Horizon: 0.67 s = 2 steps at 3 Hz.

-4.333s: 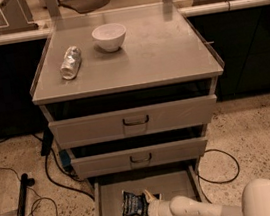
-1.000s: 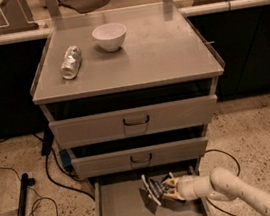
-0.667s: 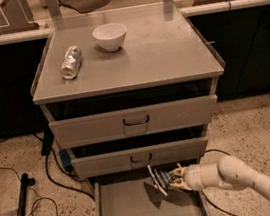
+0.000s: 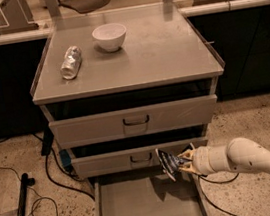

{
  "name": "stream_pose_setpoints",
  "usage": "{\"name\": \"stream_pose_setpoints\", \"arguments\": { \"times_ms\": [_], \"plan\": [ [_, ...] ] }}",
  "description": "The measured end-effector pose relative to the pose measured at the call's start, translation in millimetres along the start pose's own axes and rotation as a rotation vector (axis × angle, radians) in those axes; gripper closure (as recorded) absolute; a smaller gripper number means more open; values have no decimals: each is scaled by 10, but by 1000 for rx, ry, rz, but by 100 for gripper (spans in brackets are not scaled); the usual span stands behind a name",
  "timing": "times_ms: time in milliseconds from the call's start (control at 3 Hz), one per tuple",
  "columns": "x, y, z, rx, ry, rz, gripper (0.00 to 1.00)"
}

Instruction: Pick blue chip bag from bottom drawer and place on counter

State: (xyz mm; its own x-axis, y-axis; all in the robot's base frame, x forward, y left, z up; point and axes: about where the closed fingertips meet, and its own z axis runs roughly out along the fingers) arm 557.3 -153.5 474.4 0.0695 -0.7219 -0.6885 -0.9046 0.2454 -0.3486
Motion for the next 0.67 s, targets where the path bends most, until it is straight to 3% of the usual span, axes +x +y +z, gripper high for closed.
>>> {"name": "stream_pose_setpoints", "arguments": {
  "times_ms": [333, 667],
  "plan": [
    [-10, 3, -16, 2, 1, -3, 100],
    [-151, -36, -263, 37, 16, -47, 100]
  ]
}}
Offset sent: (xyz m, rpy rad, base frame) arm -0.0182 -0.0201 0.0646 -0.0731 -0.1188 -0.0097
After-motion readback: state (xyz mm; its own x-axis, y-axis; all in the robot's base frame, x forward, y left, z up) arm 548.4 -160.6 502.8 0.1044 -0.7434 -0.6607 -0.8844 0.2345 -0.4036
